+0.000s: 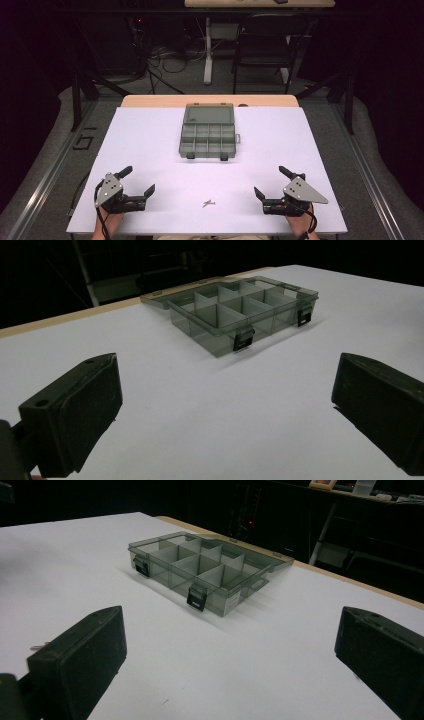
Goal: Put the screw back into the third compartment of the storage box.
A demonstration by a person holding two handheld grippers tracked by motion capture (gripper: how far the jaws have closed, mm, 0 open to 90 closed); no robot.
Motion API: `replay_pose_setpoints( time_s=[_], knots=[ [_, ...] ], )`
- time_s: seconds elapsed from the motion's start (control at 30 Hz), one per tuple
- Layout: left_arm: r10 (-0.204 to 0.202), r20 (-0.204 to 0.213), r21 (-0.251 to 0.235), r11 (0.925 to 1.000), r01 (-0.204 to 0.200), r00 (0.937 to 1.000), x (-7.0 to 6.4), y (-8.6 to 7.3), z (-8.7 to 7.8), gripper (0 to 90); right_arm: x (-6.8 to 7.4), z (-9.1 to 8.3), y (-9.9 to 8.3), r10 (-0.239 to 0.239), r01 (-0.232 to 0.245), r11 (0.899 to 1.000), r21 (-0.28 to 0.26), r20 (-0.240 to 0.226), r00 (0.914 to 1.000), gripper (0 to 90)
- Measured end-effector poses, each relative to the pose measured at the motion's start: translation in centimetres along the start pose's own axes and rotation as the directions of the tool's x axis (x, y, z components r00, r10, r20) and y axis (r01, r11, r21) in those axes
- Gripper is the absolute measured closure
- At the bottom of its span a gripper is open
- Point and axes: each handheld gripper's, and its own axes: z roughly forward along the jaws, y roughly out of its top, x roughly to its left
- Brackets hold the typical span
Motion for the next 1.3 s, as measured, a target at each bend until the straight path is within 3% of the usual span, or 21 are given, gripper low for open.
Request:
replay_pose_setpoints(
  time_s=[0.23,0.7,1.0,1.3],
  knots=[
    [0.004,0.003,0.001,1.0,-0.004,1.0,0.0,0.0,0.0,0.0,0.3,0.5,0.2,-0.002,0.002,1.0,0.0,-0.021,0.9998,0.0],
    [-0.005,0.0,0.001,1.0,0.005,1.0,0.1,0.0,0.1,0.0,1.1,2.3,1.1,-0.014,0.02,0.999,0.045,-0.122,0.9924,0.0],
    [-0.003,0.007,0.005,1.0,0.003,1.0,0.2,0.0,0.0,0.0,2.2,4.1,1.7,-0.037,0.052,0.996,0.076,-0.189,0.9813,0.0],
    [-0.004,0.009,0.006,1.0,0.004,1.0,0.1,0.0,0.0,0.0,3.3,5.5,2.2,-0.043,0.074,0.992,0.105,-0.276,0.9603,0.0]
  ],
)
